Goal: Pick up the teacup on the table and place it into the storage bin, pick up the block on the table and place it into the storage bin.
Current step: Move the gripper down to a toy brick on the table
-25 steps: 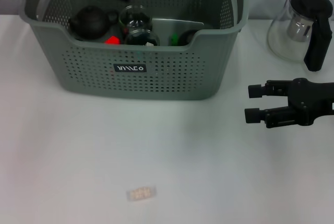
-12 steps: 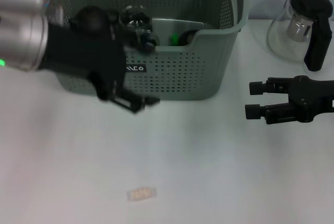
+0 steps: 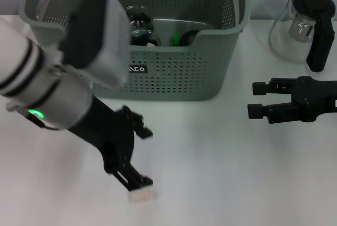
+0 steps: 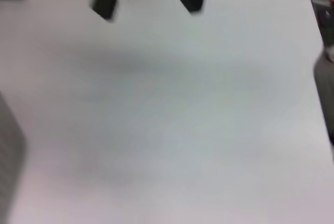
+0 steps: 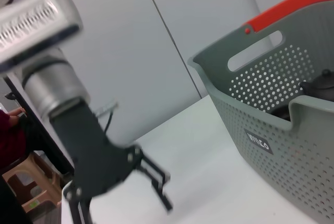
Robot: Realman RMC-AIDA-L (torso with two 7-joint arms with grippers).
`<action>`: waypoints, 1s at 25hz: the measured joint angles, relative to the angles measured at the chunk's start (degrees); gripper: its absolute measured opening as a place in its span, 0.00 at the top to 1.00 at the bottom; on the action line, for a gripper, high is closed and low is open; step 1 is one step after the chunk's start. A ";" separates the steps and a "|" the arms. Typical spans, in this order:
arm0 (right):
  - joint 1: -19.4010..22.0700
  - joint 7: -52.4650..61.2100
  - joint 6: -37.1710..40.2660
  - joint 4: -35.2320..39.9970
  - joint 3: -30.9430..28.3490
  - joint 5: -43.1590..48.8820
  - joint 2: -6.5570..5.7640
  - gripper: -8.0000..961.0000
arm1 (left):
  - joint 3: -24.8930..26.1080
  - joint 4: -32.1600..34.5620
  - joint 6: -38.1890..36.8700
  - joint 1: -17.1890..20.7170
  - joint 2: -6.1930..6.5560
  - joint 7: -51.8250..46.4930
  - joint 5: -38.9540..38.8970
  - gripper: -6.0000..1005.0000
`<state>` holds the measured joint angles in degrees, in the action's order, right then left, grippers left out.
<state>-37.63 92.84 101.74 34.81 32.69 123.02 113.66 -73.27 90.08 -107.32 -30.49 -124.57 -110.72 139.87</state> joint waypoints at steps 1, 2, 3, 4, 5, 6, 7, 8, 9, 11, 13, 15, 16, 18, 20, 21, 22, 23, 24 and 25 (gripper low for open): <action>0.01 0.02 -0.02 0.00 0.00 0.00 0.00 0.02 | -1.64 -0.93 0.27 -0.32 -0.01 -1.35 0.60 0.06; 0.01 0.02 -0.05 0.01 0.00 -0.01 -0.01 0.02 | -3.26 -2.05 0.60 -0.70 -0.04 -2.56 1.22 0.06; 0.01 0.03 -0.08 0.01 -0.03 -0.03 -0.01 0.02 | -4.67 -3.25 1.07 -1.06 -0.05 -3.60 1.98 0.06; 0.00 0.03 -0.09 0.03 -0.05 -0.05 -0.02 0.02 | -5.67 -4.28 1.55 -1.43 -0.05 -4.62 2.72 0.06; -0.03 0.07 -0.10 0.03 -0.07 -0.06 -0.03 0.02 | -6.77 -5.47 2.02 -1.88 -0.04 -5.75 3.57 0.06; -0.10 0.12 -0.10 0.04 -0.08 -0.07 -0.05 0.02 | -7.79 -6.26 2.37 -2.35 -0.02 -7.05 4.20 0.06; -0.20 0.17 -0.10 0.04 -0.09 -0.07 -0.08 0.02 | -8.68 -6.87 2.67 -2.69 0.00 -8.27 4.83 0.06; -0.24 0.24 -0.10 0.05 -0.09 -0.07 -0.10 0.02 | -9.47 -7.22 3.03 -2.93 0.03 -9.50 5.48 0.06; -0.27 0.28 -0.10 0.06 -0.09 -0.07 -0.11 0.02 | -10.04 -7.35 3.38 -3.00 0.02 -10.32 6.06 0.06; -0.30 0.31 -0.10 0.07 -0.09 -0.07 -0.11 0.02 | -11.63 -7.64 4.61 -3.12 -0.01 -12.77 7.75 0.06; -0.33 0.31 -0.10 0.08 -0.09 -0.08 -0.12 0.02 | -13.41 -8.04 5.75 -3.21 -0.03 -15.00 9.24 0.06; -0.38 0.32 -0.09 0.08 -0.09 -0.08 -0.16 0.02 | -15.67 -8.36 6.59 -3.29 -0.05 -17.22 10.62 0.06; -0.40 0.32 -0.09 0.09 -0.09 -0.07 -0.19 0.02 | -16.43 -8.46 6.83 -3.32 -0.07 -17.89 10.98 0.06; -0.42 0.32 -0.08 0.09 -0.09 -0.07 -0.30 0.02 | -18.46 -8.75 7.33 -3.41 -0.14 -19.02 11.53 0.06; -0.43 0.33 -0.06 0.09 -0.12 -0.07 -0.42 0.02 | -20.88 -8.99 8.24 -3.56 -0.18 -20.14 12.23 0.06; -0.43 0.32 -0.05 0.09 -0.14 -0.07 -0.48 0.02 | -22.43 -9.04 8.91 -3.65 -0.22 -20.78 12.77 0.06; -0.43 0.32 -0.03 0.09 -0.16 -0.07 -0.56 0.02 | -23.41 -9.08 9.36 -3.70 -0.22 -21.19 13.16 0.06; -0.43 0.32 -0.01 0.09 -0.16 -0.06 -0.60 0.02 | -24.69 -9.18 9.88 -3.78 -0.22 -21.74 13.67 0.06; -0.43 0.32 -0.01 0.09 -0.17 -0.06 -0.64 0.02 | -25.82 -9.33 10.32 -3.90 -0.23 -22.33 14.17 0.06; -0.43 0.32 -0.01 0.09 -0.17 -0.06 -0.67 0.02 | -26.78 -9.55 10.70 -4.00 -0.23 -22.82 14.70 0.06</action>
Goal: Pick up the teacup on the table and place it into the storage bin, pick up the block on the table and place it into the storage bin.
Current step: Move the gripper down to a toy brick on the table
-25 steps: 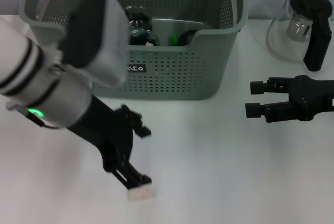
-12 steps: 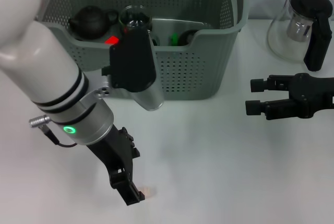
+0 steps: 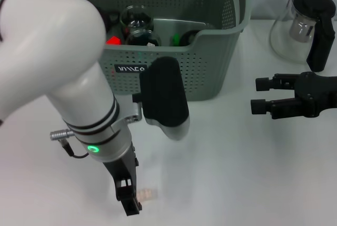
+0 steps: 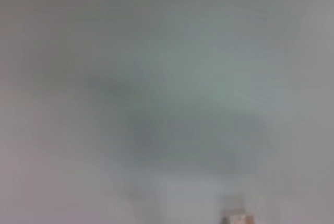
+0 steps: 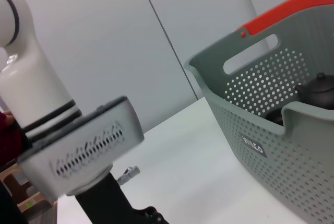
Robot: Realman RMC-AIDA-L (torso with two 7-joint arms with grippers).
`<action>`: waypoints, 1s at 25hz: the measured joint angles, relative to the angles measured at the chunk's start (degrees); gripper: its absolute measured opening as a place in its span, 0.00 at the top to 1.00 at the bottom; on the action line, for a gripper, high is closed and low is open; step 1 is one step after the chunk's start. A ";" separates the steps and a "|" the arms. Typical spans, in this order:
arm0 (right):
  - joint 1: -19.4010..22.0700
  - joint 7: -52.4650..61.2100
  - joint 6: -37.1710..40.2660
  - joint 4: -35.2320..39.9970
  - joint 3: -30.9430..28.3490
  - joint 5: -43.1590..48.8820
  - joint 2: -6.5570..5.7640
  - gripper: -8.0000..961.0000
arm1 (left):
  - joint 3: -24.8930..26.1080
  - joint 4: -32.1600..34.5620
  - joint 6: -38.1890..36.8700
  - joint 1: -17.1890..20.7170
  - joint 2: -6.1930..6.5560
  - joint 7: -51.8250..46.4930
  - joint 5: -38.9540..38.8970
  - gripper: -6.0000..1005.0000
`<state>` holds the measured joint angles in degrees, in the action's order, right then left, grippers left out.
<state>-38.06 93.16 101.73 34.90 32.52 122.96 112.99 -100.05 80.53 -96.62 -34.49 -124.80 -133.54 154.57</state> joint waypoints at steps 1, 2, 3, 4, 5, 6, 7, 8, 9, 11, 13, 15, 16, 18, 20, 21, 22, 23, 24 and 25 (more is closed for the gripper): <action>0.00 -0.01 0.00 0.00 0.00 0.00 -0.02 0.02 | -0.94 -0.26 0.45 -0.09 0.00 -0.50 0.57 0.07; 0.05 -0.07 0.00 0.00 -0.01 0.00 -0.02 0.02 | -1.77 -0.56 1.00 -0.18 0.00 -0.98 1.08 0.07; 0.11 -0.14 0.00 0.00 -0.05 0.00 -0.03 0.02 | -2.39 -0.80 1.39 -0.26 0.00 -1.28 1.35 0.07; 0.23 -0.23 0.00 0.00 -0.18 0.00 -0.03 0.02 | -2.96 -1.04 1.90 -0.32 0.00 -1.61 1.60 0.07; 0.30 -0.34 0.00 0.00 -0.35 0.01 -0.04 0.02 | -3.43 -1.22 2.20 -0.39 0.00 -1.80 1.62 0.08; 0.37 -0.43 0.00 0.00 -0.51 0.00 -0.05 0.02 | -3.89 -1.36 2.44 -0.47 0.00 -1.92 1.63 0.08; 0.40 -0.47 0.04 0.00 -0.66 0.00 -0.07 0.02 | -4.25 -1.41 2.56 -0.53 0.00 -2.02 1.64 0.08; 0.42 -0.51 0.09 0.00 -0.76 0.00 -0.10 0.02 | -4.50 -1.41 2.62 -0.58 0.00 -2.09 1.63 0.08; 0.44 -0.52 0.14 0.00 -0.83 0.00 -0.12 0.02 | -4.81 -1.41 2.70 -0.64 0.00 -2.18 1.59 0.08; 0.52 -0.58 0.21 0.00 -1.04 0.00 -0.13 0.02 | -5.45 -1.42 2.92 -0.72 0.00 -2.36 1.37 0.09; 0.58 -0.65 0.22 0.00 -1.22 0.01 -0.14 0.02 | -6.20 -1.46 3.21 -0.73 0.00 -2.51 1.19 0.09; 0.59 -0.67 0.24 0.00 -1.27 0.00 -0.14 0.02 | -6.74 -1.51 3.38 -0.75 0.00 -2.57 1.14 0.10; 0.61 -0.68 0.25 0.00 -1.27 0.00 -0.14 0.02 | -7.06 -1.55 3.37 -0.75 0.00 -2.58 1.13 0.10; 0.67 -0.69 0.30 0.00 -1.27 0.00 -0.14 0.02 | -7.65 -1.62 3.39 -0.75 0.00 -2.57 1.12 0.10; 0.70 -0.69 0.32 0.00 -1.27 0.00 -0.14 0.02 | -8.13 -1.73 3.69 -0.75 0.00 -2.57 1.19 0.10; 0.70 -0.71 0.32 0.00 -1.27 0.00 -0.14 0.02 | -8.29 -1.84 3.88 -0.75 0.00 -2.58 1.31 0.12; 0.70 -0.72 0.32 0.00 -1.26 0.00 -0.14 0.02 | -8.44 -1.95 4.09 -0.73 0.00 -2.62 1.42 0.14; 0.71 -0.75 0.32 0.00 -1.26 0.00 -0.14 0.02 | -8.60 -2.19 4.38 -0.71 0.00 -2.65 1.53 0.16; 0.71 -0.77 0.32 0.00 -1.25 0.00 -0.14 0.02 | -8.65 -2.29 4.54 -0.71 0.00 -2.68 1.56 0.18; 0.71 -0.79 0.34 0.00 -1.25 0.00 -0.14 0.02 | -8.73 -2.41 4.72 -0.71 0.00 -2.70 1.58 0.20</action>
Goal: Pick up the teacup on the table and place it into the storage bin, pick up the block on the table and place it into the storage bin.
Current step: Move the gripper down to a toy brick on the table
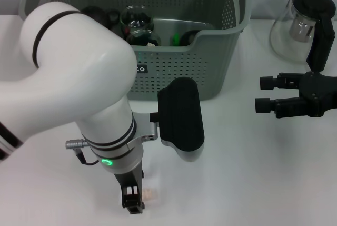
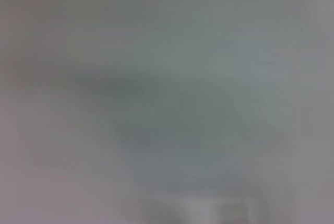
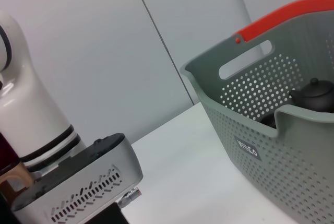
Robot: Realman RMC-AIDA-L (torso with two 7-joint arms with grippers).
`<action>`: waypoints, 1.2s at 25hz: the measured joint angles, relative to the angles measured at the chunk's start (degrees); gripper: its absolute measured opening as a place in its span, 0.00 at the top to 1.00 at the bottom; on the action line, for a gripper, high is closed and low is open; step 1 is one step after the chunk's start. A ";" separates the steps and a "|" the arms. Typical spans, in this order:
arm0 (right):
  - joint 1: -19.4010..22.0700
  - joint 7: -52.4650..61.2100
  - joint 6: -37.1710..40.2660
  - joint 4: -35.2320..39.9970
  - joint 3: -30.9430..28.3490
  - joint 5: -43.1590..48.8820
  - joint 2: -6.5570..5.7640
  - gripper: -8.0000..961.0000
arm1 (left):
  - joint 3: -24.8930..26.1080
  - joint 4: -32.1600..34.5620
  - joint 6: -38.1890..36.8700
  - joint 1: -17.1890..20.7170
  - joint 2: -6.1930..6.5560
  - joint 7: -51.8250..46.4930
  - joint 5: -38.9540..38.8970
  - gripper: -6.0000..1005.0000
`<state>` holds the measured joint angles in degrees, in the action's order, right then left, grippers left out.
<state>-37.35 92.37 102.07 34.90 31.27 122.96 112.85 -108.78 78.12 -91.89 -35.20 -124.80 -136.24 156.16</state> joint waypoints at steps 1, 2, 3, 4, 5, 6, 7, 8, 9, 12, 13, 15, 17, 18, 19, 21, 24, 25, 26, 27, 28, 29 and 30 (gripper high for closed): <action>0.01 0.00 0.02 0.00 0.01 0.00 0.00 0.02 | -0.04 -0.07 0.08 0.00 0.00 0.00 0.00 0.26; 0.04 0.00 0.05 0.00 0.01 0.00 0.00 0.02 | -0.09 -0.09 0.14 -0.02 0.00 -0.01 0.01 0.32; 0.06 0.00 0.06 0.00 0.01 0.00 0.00 0.02 | -0.13 -0.09 0.23 -0.04 0.00 -0.02 0.02 0.38; 0.10 0.00 0.06 0.00 0.02 0.00 0.00 0.02 | -0.16 -0.09 0.29 -0.06 0.00 -0.03 0.02 0.39; 0.13 0.00 0.06 0.00 0.02 0.00 0.00 0.02 | -0.18 -0.09 0.33 -0.07 0.00 -0.04 0.02 0.39; 0.19 0.00 0.06 0.00 0.02 0.00 0.00 0.02 | -0.21 -0.09 0.39 -0.06 0.00 -0.07 0.02 0.39; 0.23 -0.01 0.06 0.00 0.02 0.00 0.00 0.02 | -0.34 -0.09 0.43 -0.01 0.00 -0.17 0.02 0.39; 0.24 -0.02 0.06 0.00 0.02 0.00 0.00 0.02 | -0.47 -0.09 0.49 0.02 0.00 -0.31 0.02 0.39; 0.26 -0.04 0.06 0.00 0.02 0.00 0.00 0.02 | -0.67 -0.09 0.53 0.02 0.00 -0.45 0.02 0.39; 0.27 -0.07 0.06 0.00 -0.03 0.00 0.00 0.02 | -1.30 -0.14 0.58 0.09 0.00 -0.74 0.02 0.39; 0.26 -0.07 0.06 0.00 -0.03 0.00 0.00 0.02 | -1.56 -0.15 0.58 0.18 0.00 -0.80 0.02 0.39; 0.27 -0.08 0.06 0.00 -0.05 0.00 0.00 0.02 | -1.81 -0.16 0.62 0.25 0.00 -0.85 0.02 0.39; 0.27 -0.08 0.05 0.00 -0.06 0.00 0.00 0.02 | -1.98 -0.17 0.68 0.29 0.00 -0.91 0.02 0.40; 0.27 -0.08 0.05 0.00 -0.07 0.00 0.00 0.02 | -2.07 -0.17 0.73 0.32 0.00 -0.95 0.02 0.40; 0.26 -0.09 0.05 0.00 -0.07 0.00 0.00 0.02 | -2.15 -0.17 0.79 0.34 0.00 -1.01 0.02 0.40; 0.27 -0.09 0.05 0.00 -0.08 0.00 0.00 0.02 | -2.23 -0.17 0.93 0.36 0.00 -1.23 0.01 0.41; 0.32 -0.09 0.05 0.00 -0.08 0.00 0.00 0.02 | -2.27 -0.17 1.18 0.38 0.00 -1.35 -0.01 0.42; 0.32 -0.09 0.05 0.00 -0.08 0.00 0.00 0.02 | -2.32 -0.17 1.30 0.38 0.00 -1.35 -0.01 0.42; 0.33 -0.09 0.05 0.00 -0.08 0.00 0.00 0.02 | -2.36 -0.17 1.42 0.39 0.00 -1.35 0.01 0.43; 0.34 -0.09 0.05 -0.01 -0.08 0.00 0.00 0.02 | -2.41 -0.17 1.53 0.42 0.00 -1.36 0.02 0.45; 0.35 -0.09 0.05 0.00 -0.08 0.00 0.00 0.02 | -2.45 -0.17 1.57 0.44 0.00 -1.36 0.02 0.46; 0.35 -0.11 0.05 -0.01 -0.08 0.00 0.00 0.02 | -2.48 -0.17 1.59 0.45 0.00 -1.37 0.02 0.47; 0.35 -0.12 0.05 0.00 -0.08 0.00 0.00 0.02 | -2.48 -0.17 1.59 0.45 0.00 -1.38 0.01 0.49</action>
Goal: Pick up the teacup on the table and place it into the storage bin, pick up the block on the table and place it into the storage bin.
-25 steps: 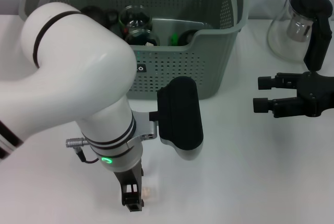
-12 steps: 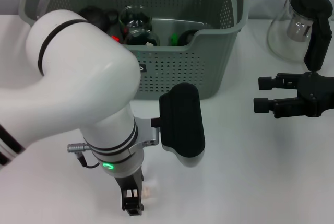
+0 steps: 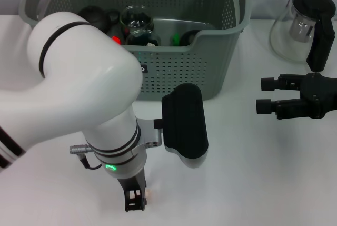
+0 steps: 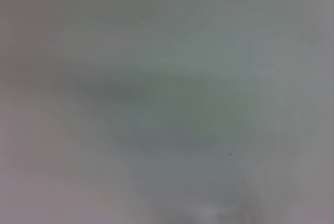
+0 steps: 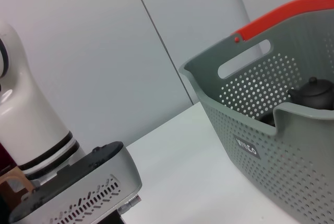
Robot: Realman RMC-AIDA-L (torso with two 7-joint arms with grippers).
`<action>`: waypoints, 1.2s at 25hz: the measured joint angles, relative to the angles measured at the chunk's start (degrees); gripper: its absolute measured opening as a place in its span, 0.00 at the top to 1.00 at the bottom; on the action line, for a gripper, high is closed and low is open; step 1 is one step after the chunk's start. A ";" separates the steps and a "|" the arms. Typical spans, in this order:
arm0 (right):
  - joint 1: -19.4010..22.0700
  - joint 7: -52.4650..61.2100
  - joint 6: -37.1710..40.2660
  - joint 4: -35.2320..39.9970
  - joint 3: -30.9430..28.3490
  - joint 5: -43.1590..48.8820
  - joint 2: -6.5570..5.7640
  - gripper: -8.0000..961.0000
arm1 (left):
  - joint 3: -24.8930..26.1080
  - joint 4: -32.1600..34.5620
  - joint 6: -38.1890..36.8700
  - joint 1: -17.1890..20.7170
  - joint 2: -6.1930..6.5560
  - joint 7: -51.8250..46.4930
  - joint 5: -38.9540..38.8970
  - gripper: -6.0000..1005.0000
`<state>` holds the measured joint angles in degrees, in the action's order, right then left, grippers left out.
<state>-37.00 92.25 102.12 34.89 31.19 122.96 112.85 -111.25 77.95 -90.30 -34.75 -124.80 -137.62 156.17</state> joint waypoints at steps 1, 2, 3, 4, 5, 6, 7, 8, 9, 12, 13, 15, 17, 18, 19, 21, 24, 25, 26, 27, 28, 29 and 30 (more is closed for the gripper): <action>0.00 -0.02 0.00 0.00 -0.02 0.00 0.00 0.02 | 0.00 0.00 0.00 -0.01 0.00 -0.03 -0.02 0.58; 0.00 -0.04 0.00 0.00 -0.04 0.00 0.00 0.02 | 0.04 0.00 0.00 -0.05 0.00 -0.07 -0.02 0.68; 0.00 -0.05 0.00 0.00 -0.08 0.00 0.00 0.02 | 0.07 0.00 0.00 -0.07 0.00 -0.11 -0.03 0.70; 0.00 -0.05 0.00 0.00 -0.12 0.00 0.00 0.02 | 0.08 0.00 0.01 -0.09 0.00 -0.15 0.01 0.72; 0.01 -0.05 0.00 0.00 -0.14 0.00 0.00 0.02 | 0.08 0.01 0.00 -0.12 0.00 -0.18 0.04 0.74; 0.04 -0.05 0.00 0.00 -0.17 0.00 0.00 0.02 | 0.07 0.02 -0.01 -0.14 0.00 -0.18 0.04 0.77; 0.07 -0.06 0.00 0.00 -0.18 0.00 0.00 0.02 | 0.07 0.07 -0.03 -0.15 0.00 -0.18 0.04 0.79; 0.09 -0.05 0.00 0.00 -0.18 -0.01 0.00 0.02 | 0.09 0.17 -0.05 -0.16 0.00 -0.19 0.04 0.81; 0.10 -0.06 0.00 -0.01 -0.18 -0.02 0.00 0.02 | 0.32 0.44 -0.07 -0.16 0.00 -0.19 0.05 0.81; 0.10 -0.09 0.00 0.00 -0.19 -0.08 0.00 0.02 | 1.15 1.53 -0.41 -0.08 0.00 -0.20 0.37 0.81; 0.09 -0.11 0.00 0.00 -0.18 -0.10 0.00 0.02 | 1.79 2.38 -0.77 0.01 -0.01 -0.19 0.76 0.81; 0.09 -0.27 0.00 0.00 -0.18 -0.10 0.00 0.02 | 4.79 6.06 -2.14 0.60 -0.01 0.05 1.28 0.81; 0.10 -0.53 0.13 -0.04 -0.16 -0.10 0.01 0.02 | 9.43 11.01 -3.63 1.31 0.06 0.32 0.88 0.81; 0.14 -0.64 0.17 -0.04 -0.17 -0.10 0.00 0.02 | 12.31 13.57 -4.48 1.72 0.12 0.49 0.00 0.81; 0.20 -0.77 0.22 -0.05 -0.16 -0.11 0.00 0.02 | 15.99 16.41 -5.00 2.02 0.23 0.66 -1.19 0.81; 0.34 -1.08 0.46 -0.03 -0.16 -0.10 0.00 0.02 | 23.77 20.50 -5.64 2.32 0.35 1.29 -4.66 0.81; 0.49 -1.39 0.86 -0.02 -0.16 -0.10 0.00 0.02 | 34.68 22.92 -5.02 1.72 0.51 2.65 -10.02 0.81; 0.51 -1.43 0.93 -0.01 -0.16 -0.10 0.00 0.02 | 39.68 23.00 -4.17 1.04 0.60 3.65 -12.07 0.81; 0.51 -1.50 0.97 -0.01 -0.16 -0.10 0.01 0.02 | 43.14 22.82 -3.49 0.44 0.63 4.43 -13.42 0.81; 0.50 -1.55 0.99 -0.01 -0.16 -0.10 0.00 0.02 | 47.56 22.31 -2.04 -0.47 0.66 5.85 -15.76 0.80; 0.46 -1.59 1.02 0.00 -0.15 -0.09 -0.01 0.02 | 49.48 21.69 -0.97 -0.85 0.71 6.52 -17.11 0.80; 0.36 -1.61 1.05 0.00 -0.09 -0.09 -0.04 0.02 | 53.01 20.18 1.48 -1.74 0.83 7.78 -19.78 0.80; 0.22 -1.64 1.09 0.00 0.04 -0.09 -0.06 0.02 | 54.68 18.57 3.43 -2.28 0.96 8.55 -21.48 0.80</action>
<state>-36.78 90.61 103.22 34.89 31.23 122.87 112.79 -56.58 96.52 -86.87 -37.03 -123.84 -129.07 134.69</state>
